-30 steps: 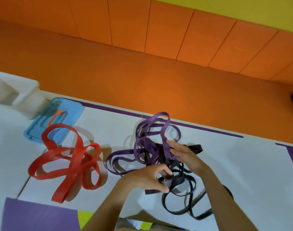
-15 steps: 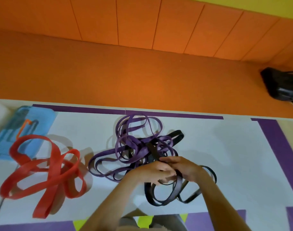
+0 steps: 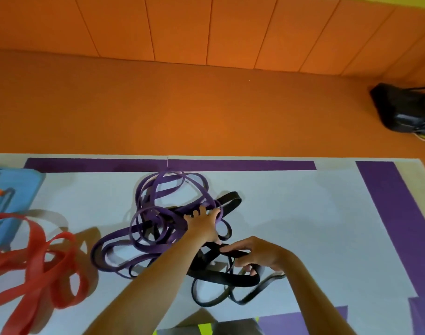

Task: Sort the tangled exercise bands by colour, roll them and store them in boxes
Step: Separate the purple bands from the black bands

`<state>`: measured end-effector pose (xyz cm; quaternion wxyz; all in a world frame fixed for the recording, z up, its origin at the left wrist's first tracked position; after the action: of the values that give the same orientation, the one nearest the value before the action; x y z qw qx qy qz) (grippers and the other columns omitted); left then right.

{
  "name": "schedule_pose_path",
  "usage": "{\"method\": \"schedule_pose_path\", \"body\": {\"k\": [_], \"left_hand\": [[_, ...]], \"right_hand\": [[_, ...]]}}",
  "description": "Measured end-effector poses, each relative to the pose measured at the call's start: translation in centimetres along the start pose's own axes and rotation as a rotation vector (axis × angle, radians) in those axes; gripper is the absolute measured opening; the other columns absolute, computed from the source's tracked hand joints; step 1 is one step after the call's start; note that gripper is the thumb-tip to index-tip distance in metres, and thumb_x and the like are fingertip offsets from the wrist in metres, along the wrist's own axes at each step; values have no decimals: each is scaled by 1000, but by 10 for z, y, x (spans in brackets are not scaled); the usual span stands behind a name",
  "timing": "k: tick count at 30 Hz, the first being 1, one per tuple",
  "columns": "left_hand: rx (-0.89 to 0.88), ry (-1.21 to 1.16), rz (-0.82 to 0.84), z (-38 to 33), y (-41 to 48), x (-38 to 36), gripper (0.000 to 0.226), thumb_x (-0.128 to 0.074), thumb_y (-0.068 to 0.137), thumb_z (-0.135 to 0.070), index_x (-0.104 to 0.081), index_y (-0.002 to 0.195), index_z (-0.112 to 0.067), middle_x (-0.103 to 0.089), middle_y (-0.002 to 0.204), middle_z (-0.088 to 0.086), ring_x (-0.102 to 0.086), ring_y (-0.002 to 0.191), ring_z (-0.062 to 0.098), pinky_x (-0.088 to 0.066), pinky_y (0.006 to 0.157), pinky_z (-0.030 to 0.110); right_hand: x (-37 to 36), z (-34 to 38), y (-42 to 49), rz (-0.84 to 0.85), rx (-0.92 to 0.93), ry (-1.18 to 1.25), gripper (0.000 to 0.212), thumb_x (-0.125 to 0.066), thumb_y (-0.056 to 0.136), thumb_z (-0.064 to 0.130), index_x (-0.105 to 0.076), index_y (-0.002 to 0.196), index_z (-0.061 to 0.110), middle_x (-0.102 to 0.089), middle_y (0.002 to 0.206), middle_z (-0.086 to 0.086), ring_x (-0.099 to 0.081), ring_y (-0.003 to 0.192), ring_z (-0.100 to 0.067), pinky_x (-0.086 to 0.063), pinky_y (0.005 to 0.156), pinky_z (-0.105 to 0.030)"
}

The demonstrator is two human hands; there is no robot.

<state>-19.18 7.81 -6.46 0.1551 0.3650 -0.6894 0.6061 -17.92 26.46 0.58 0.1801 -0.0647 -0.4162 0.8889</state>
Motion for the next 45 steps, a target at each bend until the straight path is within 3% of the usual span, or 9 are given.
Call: {"method": "schedule_pose_path", "body": {"k": [5,10,15,24,33,36,40,42,45], "left_hand": [[50,-44,-383,-6,8,0,58,-71,94,-21,-41,144,-26,-62,140,4,-54,133,37,-40,109,56],[-7,-642,-683,9,-6,22,37,-77,89,-8,-59,118,-21,-74,105,-5,-70,104,22,-53,93,42],[4,-1287,-913,35,-41,53,52,-79,89,1,-59,132,-20,-62,137,-1,-58,131,15,-46,112,30],[206,-1309,-1010,85,-99,58,39,-62,100,5,-58,134,-15,-64,132,2,-63,126,26,-55,108,44],[537,-822,-928,131,-131,-18,29,-66,104,-35,-59,121,-13,-71,93,-1,-74,90,28,-59,77,36],[543,-821,-783,144,-118,-35,47,-64,103,-32,-48,143,-14,-67,124,14,-67,118,41,-58,93,46],[471,-672,-263,135,-88,-47,142,-82,71,-73,20,164,-38,12,175,17,-7,159,53,-24,120,74],[462,-516,-188,132,-75,-51,153,-83,61,-80,29,159,-43,25,173,14,8,160,51,-12,116,82],[528,-396,-232,142,-65,-58,129,-81,73,-66,4,165,-34,17,175,15,5,161,48,-14,117,81]], "right_hand": [[24,-22,2,13,12,-10,47,-71,97,10,-72,125,47,-74,116,-10,-67,73,-12,-59,77,-23],[36,-31,10,109,58,-60,47,-70,97,14,-68,132,44,-73,124,-11,-67,76,-17,-59,86,-28],[53,-41,17,159,-14,-244,31,-72,93,23,-75,120,38,-77,99,-4,-68,76,-15,-54,74,-19],[113,-60,38,-534,-57,-369,33,-60,96,9,-76,120,25,-71,128,-5,-65,116,-28,-52,102,-40],[54,-9,75,-634,127,-530,29,-60,102,22,-68,130,23,-55,145,0,-48,137,-24,-43,112,-46],[21,12,85,-636,301,-481,24,-61,99,13,-73,119,21,-65,128,3,-61,121,-19,-52,104,-40],[-26,33,104,-550,264,-580,30,-58,101,21,-67,126,35,-68,128,14,-64,121,-12,-39,117,-50],[-46,39,116,-537,180,-605,35,-55,102,26,-59,133,42,-66,132,18,-59,127,-10,-20,124,-60],[-70,47,130,-513,166,-544,39,-53,103,26,-54,140,37,-67,134,13,-59,130,-15,-34,119,-55]]}}
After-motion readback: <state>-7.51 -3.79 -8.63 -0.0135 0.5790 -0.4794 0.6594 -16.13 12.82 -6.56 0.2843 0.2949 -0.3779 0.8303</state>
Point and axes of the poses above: each hand's wrist, its own y-axis towards the middle knuckle, its own x-axis out of the back of the hand, z = x × y, the point moved 4 cm from there along y, towards the middle knuckle
